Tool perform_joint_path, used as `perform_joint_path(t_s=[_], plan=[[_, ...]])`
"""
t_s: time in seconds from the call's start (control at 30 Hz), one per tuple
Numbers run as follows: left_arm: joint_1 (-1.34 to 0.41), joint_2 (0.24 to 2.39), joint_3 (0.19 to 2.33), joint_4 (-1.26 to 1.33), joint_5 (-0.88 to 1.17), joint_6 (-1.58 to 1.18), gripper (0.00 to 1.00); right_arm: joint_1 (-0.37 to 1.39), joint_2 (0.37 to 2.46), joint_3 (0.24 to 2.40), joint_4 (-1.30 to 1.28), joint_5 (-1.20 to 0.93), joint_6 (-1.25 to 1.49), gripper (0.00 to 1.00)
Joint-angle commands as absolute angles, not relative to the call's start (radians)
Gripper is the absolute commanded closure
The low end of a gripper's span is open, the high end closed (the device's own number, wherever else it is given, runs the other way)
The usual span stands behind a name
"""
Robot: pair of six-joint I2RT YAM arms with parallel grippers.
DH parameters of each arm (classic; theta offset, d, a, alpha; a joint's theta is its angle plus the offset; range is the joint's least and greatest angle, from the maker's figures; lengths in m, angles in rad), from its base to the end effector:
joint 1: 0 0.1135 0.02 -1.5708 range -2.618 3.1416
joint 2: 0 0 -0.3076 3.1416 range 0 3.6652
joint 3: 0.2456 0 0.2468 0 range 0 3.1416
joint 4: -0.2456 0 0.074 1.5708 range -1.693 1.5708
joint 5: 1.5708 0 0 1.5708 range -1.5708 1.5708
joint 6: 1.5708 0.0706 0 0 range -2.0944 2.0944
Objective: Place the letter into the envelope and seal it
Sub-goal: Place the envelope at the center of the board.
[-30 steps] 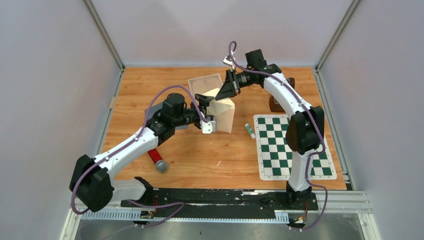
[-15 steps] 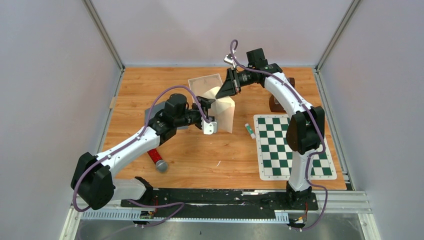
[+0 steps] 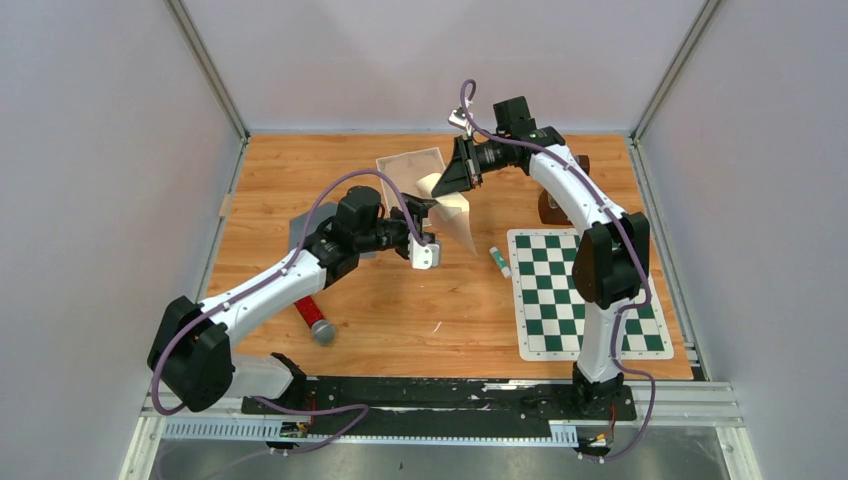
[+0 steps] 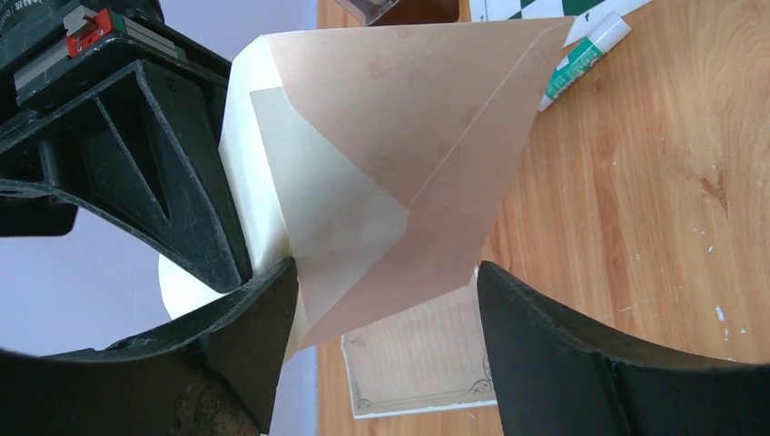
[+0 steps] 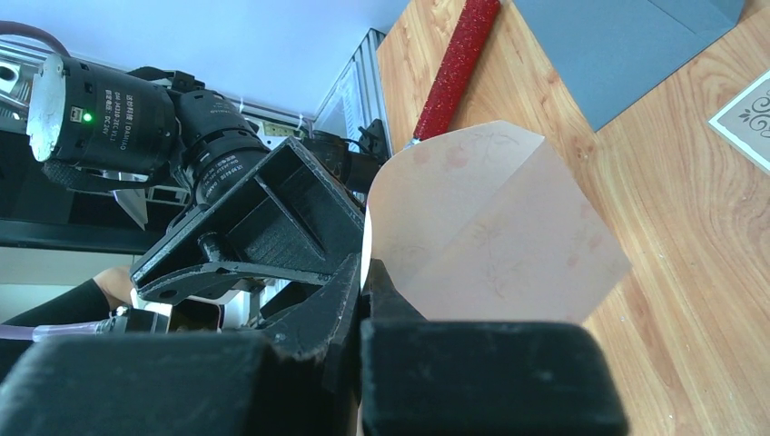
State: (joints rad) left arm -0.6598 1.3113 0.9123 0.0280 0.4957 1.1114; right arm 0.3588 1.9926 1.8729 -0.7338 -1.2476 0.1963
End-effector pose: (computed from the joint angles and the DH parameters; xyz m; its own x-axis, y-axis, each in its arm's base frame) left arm 0.2258 -0.2177 0.3237 0.6702 0.4779 -0.5678 0.6511 -0.0115 0.7589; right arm 0.4017 0.2222 0.3525 -0.8276 -0.2442 -0.5054 -0.5442 0.1286 0.8291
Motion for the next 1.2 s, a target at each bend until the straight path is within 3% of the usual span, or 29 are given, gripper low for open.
perform_joint_path(t_s=[0.0, 0.3, 1.17], plan=[[-0.673, 1.314, 0.952, 0.025, 0.551, 1.118, 0.21, 0.368, 1.961, 1.902, -0.693, -1.248, 0.169, 1.00], [-0.680, 1.276, 0.967, 0.101, 0.557, 1.033, 0.14, 0.369, 1.980, 1.907, -0.698, -1.209, 0.168, 1.00], [-0.691, 1.407, 1.028, 0.052, 0.643, 1.101, 0.17, 0.363, 1.986, 1.932, -0.690, -1.240, 0.192, 1.00]])
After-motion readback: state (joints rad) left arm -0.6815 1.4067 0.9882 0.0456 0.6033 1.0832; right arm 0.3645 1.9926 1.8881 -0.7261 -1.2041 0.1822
